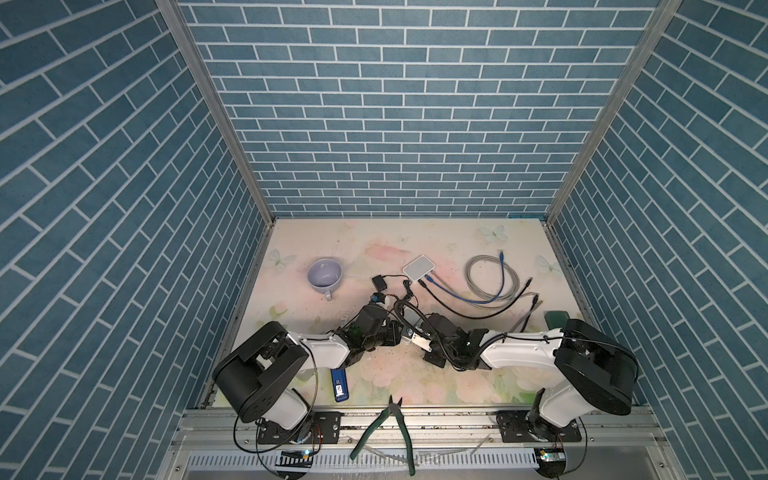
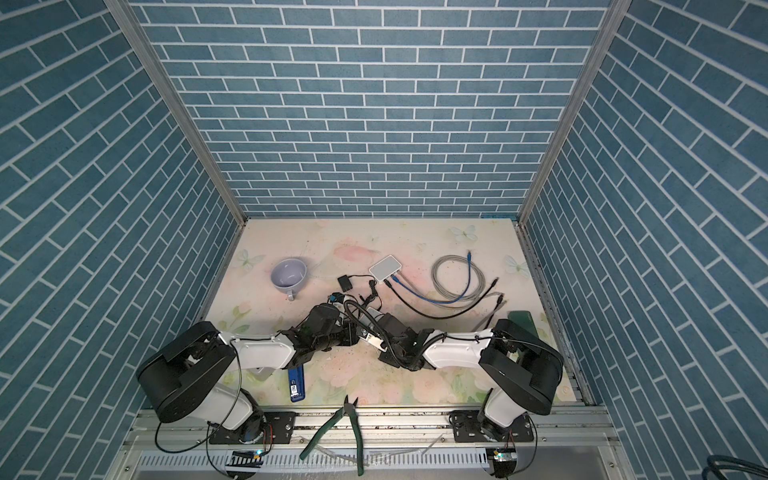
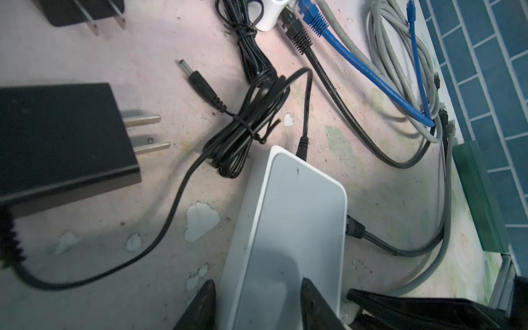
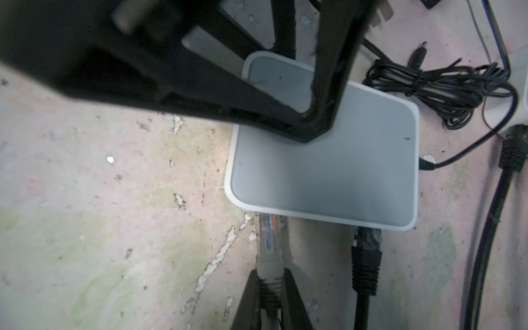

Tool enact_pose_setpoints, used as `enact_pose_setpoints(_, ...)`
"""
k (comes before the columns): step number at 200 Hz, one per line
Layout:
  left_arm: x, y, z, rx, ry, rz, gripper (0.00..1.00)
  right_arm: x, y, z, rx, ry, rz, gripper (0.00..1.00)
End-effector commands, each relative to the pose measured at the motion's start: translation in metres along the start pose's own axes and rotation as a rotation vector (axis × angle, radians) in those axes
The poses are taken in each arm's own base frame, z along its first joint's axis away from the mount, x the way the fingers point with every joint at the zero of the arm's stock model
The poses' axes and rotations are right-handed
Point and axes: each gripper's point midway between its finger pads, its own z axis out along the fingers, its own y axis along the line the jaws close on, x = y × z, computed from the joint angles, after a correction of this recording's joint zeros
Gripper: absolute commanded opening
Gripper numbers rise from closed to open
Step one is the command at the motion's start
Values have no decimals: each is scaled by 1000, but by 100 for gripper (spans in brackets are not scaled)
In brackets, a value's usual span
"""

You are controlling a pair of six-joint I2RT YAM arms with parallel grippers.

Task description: Insert the plug into the switch port

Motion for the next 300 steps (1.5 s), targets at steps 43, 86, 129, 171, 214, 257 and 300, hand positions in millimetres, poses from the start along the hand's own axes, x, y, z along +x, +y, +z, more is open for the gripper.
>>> enact_pose_setpoints(43,5,-11,4,4,11,-1,40,-23,-13,0,73,-48,149,0)
enact_pose_setpoints(86,14,-16,11,-11,23,19,37,-32,-13,0,63,-80,236,0)
enact_pose_setpoints(129,23,-20,17,3,36,9,37,-43,-16,-2,72,-137,305,0)
enact_pose_setpoints(171,24,-23,17,21,33,8,37,-53,-13,-8,46,-196,291,0)
enact_pose_setpoints(214,24,-33,19,57,34,18,37,-60,-14,-6,52,-232,276,0)
enact_pose_setpoints(257,34,-51,22,133,66,67,37,-82,-11,-3,26,-290,222,0)
enact_pose_setpoints(300,49,-70,18,202,108,142,37,-103,-19,-5,53,-334,166,0)
